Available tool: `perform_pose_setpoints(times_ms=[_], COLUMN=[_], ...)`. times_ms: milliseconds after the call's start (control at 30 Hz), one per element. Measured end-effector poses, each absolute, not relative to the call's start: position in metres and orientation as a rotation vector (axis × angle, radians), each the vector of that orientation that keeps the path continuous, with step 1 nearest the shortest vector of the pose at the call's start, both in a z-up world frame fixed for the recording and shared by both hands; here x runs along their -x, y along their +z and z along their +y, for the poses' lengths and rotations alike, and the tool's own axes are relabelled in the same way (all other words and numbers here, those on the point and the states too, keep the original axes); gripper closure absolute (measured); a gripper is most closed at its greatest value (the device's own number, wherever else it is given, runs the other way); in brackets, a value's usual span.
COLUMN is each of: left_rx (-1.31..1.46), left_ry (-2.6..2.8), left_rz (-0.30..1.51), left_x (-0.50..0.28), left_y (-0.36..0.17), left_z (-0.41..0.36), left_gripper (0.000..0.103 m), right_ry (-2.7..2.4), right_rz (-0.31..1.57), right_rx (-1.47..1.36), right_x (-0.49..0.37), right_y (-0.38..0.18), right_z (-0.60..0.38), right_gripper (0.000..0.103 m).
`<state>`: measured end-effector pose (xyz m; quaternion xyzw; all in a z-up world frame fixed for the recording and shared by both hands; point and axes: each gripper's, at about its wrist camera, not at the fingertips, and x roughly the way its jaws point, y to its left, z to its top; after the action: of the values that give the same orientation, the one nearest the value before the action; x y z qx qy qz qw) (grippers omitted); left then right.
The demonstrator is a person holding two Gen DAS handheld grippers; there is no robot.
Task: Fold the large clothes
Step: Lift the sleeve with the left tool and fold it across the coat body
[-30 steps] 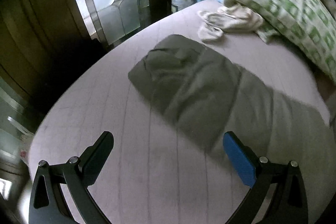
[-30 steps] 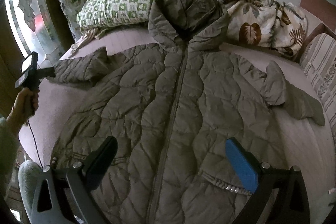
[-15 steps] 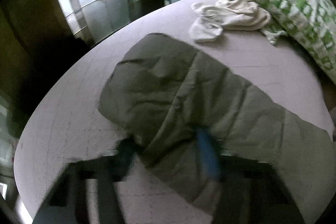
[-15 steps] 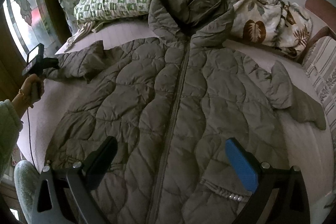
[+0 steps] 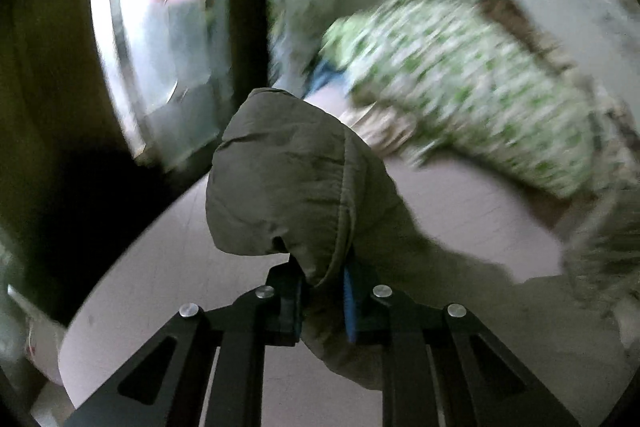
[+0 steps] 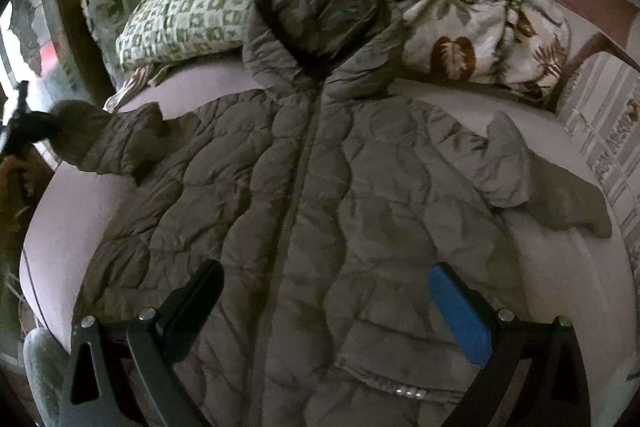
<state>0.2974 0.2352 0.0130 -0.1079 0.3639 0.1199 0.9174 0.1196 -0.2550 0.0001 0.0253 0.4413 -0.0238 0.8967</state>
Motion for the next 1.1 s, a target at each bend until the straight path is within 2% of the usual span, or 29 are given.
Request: perform_pose_setpoints(times_ms=[200, 367, 533, 800, 867, 933, 967, 1000, 1100], left_rx=[0.081, 0.015, -0.04, -0.154, -0.203, -0.242, -0.26, -0.279, -0.291], left_ry=[0.011, -0.194, -0.356, -0.487, -0.489, -0.501, -0.495, -0.484, -0.487], left_rz=[0.591, 0.585, 0.641, 0.81, 0.87, 0.927, 0.944, 0.952, 0.936], left_x=[-0.26, -0.235, -0.219, -0.21, -0.209, -0.209, -0.206, -0.201, -0.191], left_y=[0.096, 0.117, 0.094, -0.003, -0.033, -0.057, -0.065, -0.07, -0.064], left_z=[0.143, 0.048, -0.05, -0.186, -0.213, -0.232, -0.236, -0.237, -0.23], left_gripper=[0.087, 0.087, 0.087, 0.085, 0.081, 0.063, 0.045, 0.032, 0.031], right_ry=[-0.08, -0.103, -0.135, -0.181, -0.198, -0.215, -0.222, -0.228, -0.241], right_rz=[0.89, 0.874, 0.854, 0.847, 0.848, 0.85, 0.851, 0.851, 0.851], right_rx=[-0.1, -0.137, -0.186, -0.231, -0.244, -0.257, -0.261, -0.264, -0.261], right_x=[-0.103, -0.087, -0.074, -0.057, -0.053, -0.05, -0.049, -0.048, -0.045], right_y=[0.003, 0.004, 0.001, -0.005, -0.006, -0.007, -0.008, -0.008, -0.008], right_z=[-0.278, -0.298, -0.323, -0.359, -0.369, -0.378, -0.38, -0.383, -0.386], right_gripper=[0.0, 0.0, 0.0, 0.0, 0.0, 0.0, 0.0, 0.0, 0.0])
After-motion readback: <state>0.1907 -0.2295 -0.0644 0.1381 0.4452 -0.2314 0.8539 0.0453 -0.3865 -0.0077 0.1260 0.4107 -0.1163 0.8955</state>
